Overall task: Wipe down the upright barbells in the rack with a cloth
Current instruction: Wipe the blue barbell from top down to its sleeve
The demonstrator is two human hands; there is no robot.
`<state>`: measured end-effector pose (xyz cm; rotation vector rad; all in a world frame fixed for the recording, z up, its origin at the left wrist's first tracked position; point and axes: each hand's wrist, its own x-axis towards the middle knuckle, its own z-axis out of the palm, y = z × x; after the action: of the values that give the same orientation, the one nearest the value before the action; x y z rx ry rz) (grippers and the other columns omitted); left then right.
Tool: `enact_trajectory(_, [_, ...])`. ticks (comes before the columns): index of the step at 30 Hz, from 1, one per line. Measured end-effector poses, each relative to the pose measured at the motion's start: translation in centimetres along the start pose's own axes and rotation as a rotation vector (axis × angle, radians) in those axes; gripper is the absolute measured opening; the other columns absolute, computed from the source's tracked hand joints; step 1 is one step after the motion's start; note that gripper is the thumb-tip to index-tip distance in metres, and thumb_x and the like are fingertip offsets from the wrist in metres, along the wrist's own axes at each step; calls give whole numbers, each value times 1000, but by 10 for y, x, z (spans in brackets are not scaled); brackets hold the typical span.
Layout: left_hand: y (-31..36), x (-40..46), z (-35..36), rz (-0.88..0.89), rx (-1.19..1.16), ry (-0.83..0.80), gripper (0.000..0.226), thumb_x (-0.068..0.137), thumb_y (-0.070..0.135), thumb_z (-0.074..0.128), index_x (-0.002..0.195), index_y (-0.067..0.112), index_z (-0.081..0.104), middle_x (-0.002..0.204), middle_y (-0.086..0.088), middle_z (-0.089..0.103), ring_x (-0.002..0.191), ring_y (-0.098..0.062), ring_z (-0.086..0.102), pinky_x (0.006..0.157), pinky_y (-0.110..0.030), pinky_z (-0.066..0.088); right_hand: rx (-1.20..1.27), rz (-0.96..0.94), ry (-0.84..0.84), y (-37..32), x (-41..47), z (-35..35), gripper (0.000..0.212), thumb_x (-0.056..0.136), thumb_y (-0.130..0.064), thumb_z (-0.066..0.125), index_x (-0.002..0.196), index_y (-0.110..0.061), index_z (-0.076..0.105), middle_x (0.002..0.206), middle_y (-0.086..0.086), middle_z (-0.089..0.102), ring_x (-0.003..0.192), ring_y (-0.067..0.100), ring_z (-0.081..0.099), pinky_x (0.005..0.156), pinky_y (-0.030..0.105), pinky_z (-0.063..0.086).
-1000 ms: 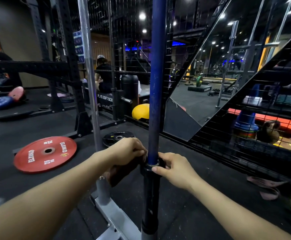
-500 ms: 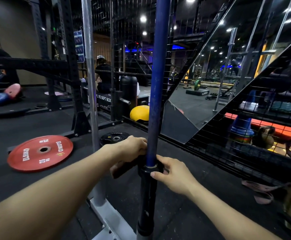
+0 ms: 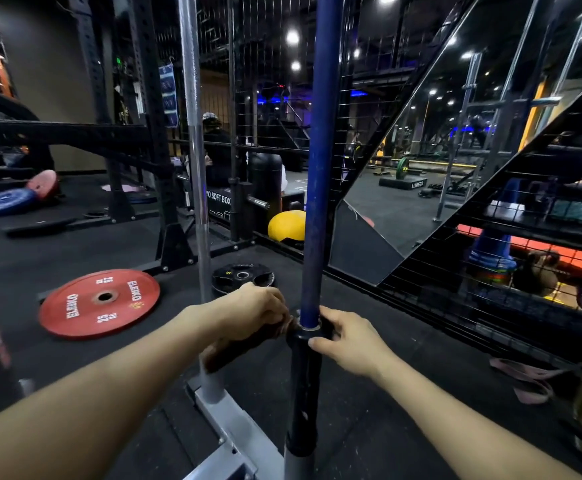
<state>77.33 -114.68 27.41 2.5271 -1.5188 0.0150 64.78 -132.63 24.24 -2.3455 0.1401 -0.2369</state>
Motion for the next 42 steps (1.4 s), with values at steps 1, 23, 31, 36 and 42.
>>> enact_trajectory(1, [4,-3,-2,11,-2,3,21,96,18,49,102,17,69,118,6,58,91,-15,50,92,-23,36,6,9,-1,-1,-1,1,50,83,-21,67,129,-38,55,112,-23,63,94,-9,56,78,6,38])
enact_trajectory(23, [22,3,25,-153,231,202,21,97,33,42,102,31,62,115,13,50,85,-25,38,81,-43,44,-39,51,15,-3,-4,0,51,85,-21,62,133,-37,52,113,-15,60,87,-2,55,75,12,39])
enact_trajectory(31, [22,-2,26,-419,104,194,12,87,31,53,79,21,53,102,5,55,94,-29,40,73,-36,36,4,113,8,-8,-14,-4,61,86,-11,58,144,-23,41,143,-4,48,132,11,44,107,24,37])
enact_trajectory(36, [9,-37,48,-514,-121,281,20,94,22,51,87,22,70,111,4,58,97,-26,56,92,-39,41,14,211,46,-4,-22,-11,62,89,-14,57,147,-19,35,147,-1,44,131,14,45,107,26,38])
enact_trajectory(42, [44,-36,69,-647,-560,539,24,96,15,51,103,7,72,108,-9,70,106,-24,62,77,-21,37,39,322,25,3,-30,13,57,91,-13,57,145,-14,39,140,2,50,125,19,49,97,24,41])
